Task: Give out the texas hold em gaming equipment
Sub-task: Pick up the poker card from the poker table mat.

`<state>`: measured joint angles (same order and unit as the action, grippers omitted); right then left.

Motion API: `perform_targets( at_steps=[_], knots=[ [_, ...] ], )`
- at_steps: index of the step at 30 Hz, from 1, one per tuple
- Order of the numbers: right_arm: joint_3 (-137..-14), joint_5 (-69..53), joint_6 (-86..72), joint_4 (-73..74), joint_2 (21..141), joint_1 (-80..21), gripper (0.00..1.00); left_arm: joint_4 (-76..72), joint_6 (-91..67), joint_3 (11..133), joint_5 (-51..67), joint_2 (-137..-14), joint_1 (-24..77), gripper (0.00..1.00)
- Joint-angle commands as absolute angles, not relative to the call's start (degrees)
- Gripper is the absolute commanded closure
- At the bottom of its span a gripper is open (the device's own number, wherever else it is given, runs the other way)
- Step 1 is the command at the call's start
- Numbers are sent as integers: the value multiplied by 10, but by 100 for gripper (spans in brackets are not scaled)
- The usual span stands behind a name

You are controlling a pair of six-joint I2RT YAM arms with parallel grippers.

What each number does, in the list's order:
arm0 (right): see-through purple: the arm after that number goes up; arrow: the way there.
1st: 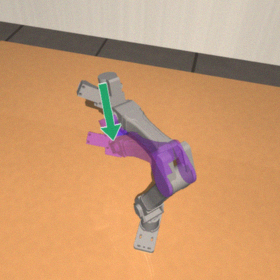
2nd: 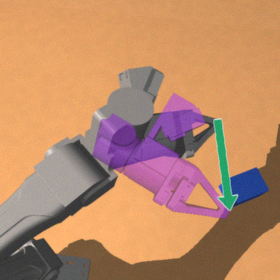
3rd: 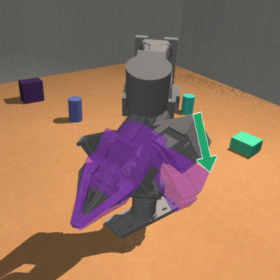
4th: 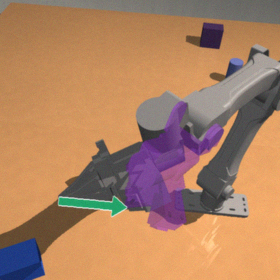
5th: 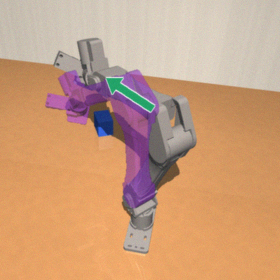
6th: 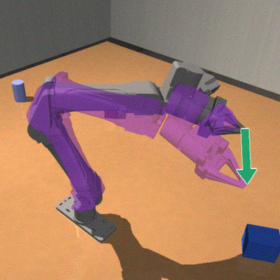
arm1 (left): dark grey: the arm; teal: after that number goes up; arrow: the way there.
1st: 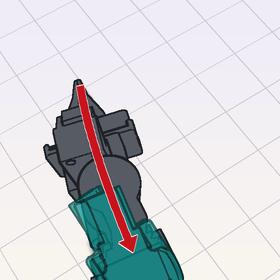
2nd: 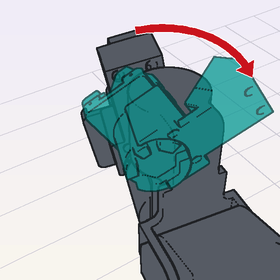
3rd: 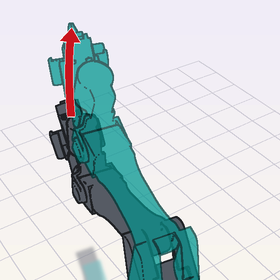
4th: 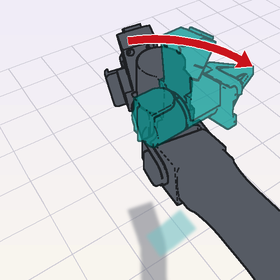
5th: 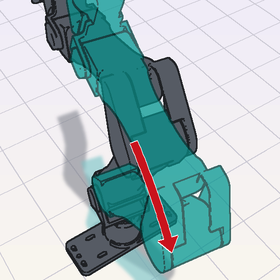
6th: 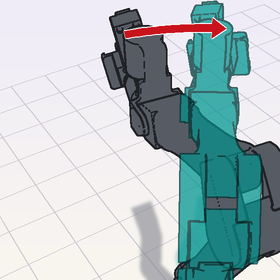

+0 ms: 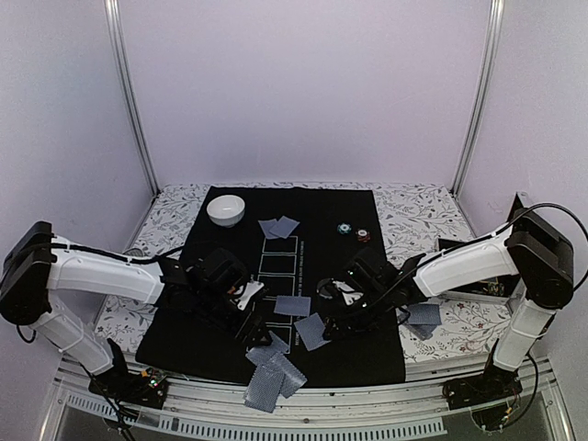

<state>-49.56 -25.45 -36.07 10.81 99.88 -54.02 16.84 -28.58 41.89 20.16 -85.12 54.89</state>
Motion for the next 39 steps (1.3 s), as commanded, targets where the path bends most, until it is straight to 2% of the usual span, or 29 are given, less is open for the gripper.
perform_targets(
  at_steps=[1,7,9,11,13,24,30,35,39],
  knots=[
    [-498,-267,-367,84,1018,-547,70,143,-288,407,217,-858,558,41],
    [-496,-281,-375,70,1027,-548,73,118,-290,395,231,-869,559,42],
    [-494,-285,-378,67,1030,-549,79,111,-292,390,235,-872,560,42],
    [-494,-286,-380,68,1031,-549,93,107,-294,388,237,-871,561,42],
    [-495,-290,-377,70,1027,-549,97,107,-294,387,238,-867,562,42],
    [-562,-288,-254,205,951,-548,98,148,-285,389,231,-796,560,40],
    [-623,-262,-205,253,966,-547,97,160,-295,369,221,-771,557,40],
    [-604,-242,-238,245,965,-548,92,127,-296,376,209,-784,557,40],
    [-580,-241,-265,224,959,-548,85,77,-276,421,233,-846,561,45]
  ],
)
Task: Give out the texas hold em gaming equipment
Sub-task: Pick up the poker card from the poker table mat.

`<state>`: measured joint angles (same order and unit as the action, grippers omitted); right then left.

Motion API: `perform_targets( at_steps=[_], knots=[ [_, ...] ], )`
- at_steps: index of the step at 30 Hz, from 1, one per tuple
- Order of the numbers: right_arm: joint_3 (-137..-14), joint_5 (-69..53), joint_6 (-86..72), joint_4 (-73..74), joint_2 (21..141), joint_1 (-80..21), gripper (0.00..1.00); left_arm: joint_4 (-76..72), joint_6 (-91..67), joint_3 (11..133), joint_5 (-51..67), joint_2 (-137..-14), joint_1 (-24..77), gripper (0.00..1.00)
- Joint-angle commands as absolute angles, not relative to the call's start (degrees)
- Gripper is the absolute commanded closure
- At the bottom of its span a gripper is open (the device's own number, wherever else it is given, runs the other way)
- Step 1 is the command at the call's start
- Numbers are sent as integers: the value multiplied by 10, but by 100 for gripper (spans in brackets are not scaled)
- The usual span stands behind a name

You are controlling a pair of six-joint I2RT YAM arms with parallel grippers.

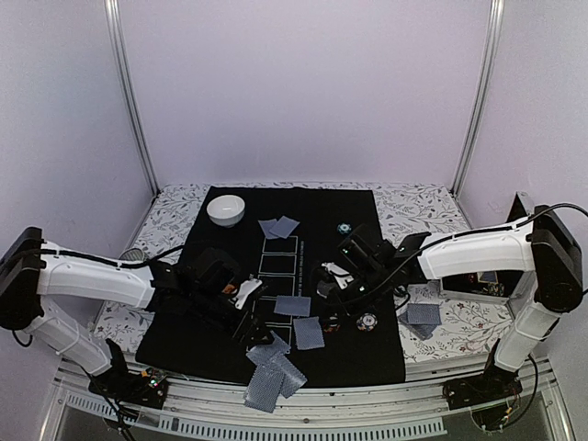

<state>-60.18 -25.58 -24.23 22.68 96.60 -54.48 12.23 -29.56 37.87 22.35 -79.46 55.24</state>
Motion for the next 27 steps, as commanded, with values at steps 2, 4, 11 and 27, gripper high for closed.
perform_targets(
  at_steps=[2,4,11,27],
  knots=[
    [-564,-249,-279,209,955,-550,82,137,-237,453,200,-875,563,45],
    [-549,-258,-295,192,948,-553,82,182,-213,462,175,-879,558,42],
    [-546,-257,-302,185,960,-572,77,261,-221,469,152,-866,547,35],
    [-582,-335,-305,99,1060,-674,53,202,-243,407,209,-889,563,46]
  ],
)
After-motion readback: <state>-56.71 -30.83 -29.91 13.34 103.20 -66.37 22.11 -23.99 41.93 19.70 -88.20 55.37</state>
